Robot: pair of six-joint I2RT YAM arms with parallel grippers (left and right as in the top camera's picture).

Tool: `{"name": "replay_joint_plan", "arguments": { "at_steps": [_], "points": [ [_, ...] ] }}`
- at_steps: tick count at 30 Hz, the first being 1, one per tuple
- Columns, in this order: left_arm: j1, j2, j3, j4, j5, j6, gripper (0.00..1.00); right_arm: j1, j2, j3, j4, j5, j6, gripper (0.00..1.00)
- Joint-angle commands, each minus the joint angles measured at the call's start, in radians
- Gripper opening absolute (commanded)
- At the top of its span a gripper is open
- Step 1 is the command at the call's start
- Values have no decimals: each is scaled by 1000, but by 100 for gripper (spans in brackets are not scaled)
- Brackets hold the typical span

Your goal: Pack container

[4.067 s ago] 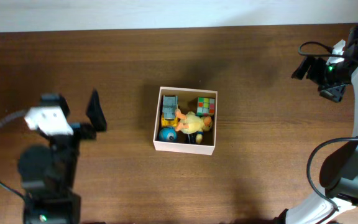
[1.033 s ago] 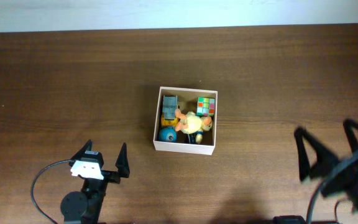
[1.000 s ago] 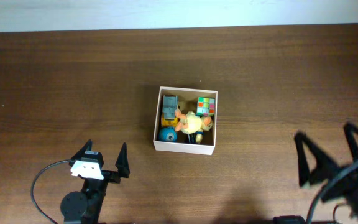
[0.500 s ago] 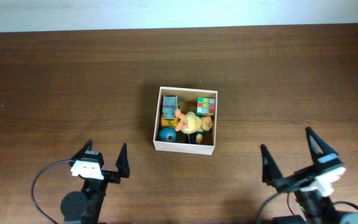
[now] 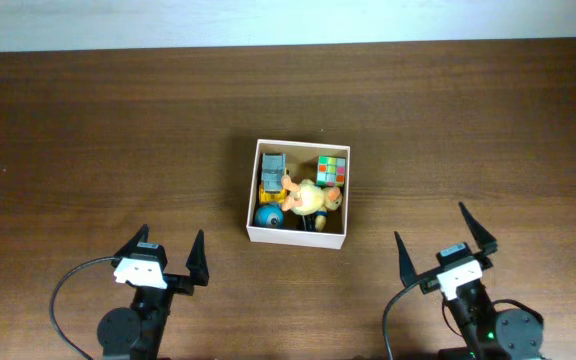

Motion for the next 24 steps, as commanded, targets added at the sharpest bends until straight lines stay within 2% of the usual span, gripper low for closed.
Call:
{"name": "replay_joint_plan", "arguments": {
  "at_steps": [1, 17, 24],
  "points": [
    [-5, -10, -6, 2, 11, 19, 99, 10, -11, -65, 39, -5, -42, 99],
    [-5, -10, -6, 2, 11, 19, 99, 10, -11, -175, 67, 76, -20, 99],
    [-5, -10, -6, 2, 11, 19, 99, 10, -11, -175, 56, 175, 135, 99]
  ]
}}
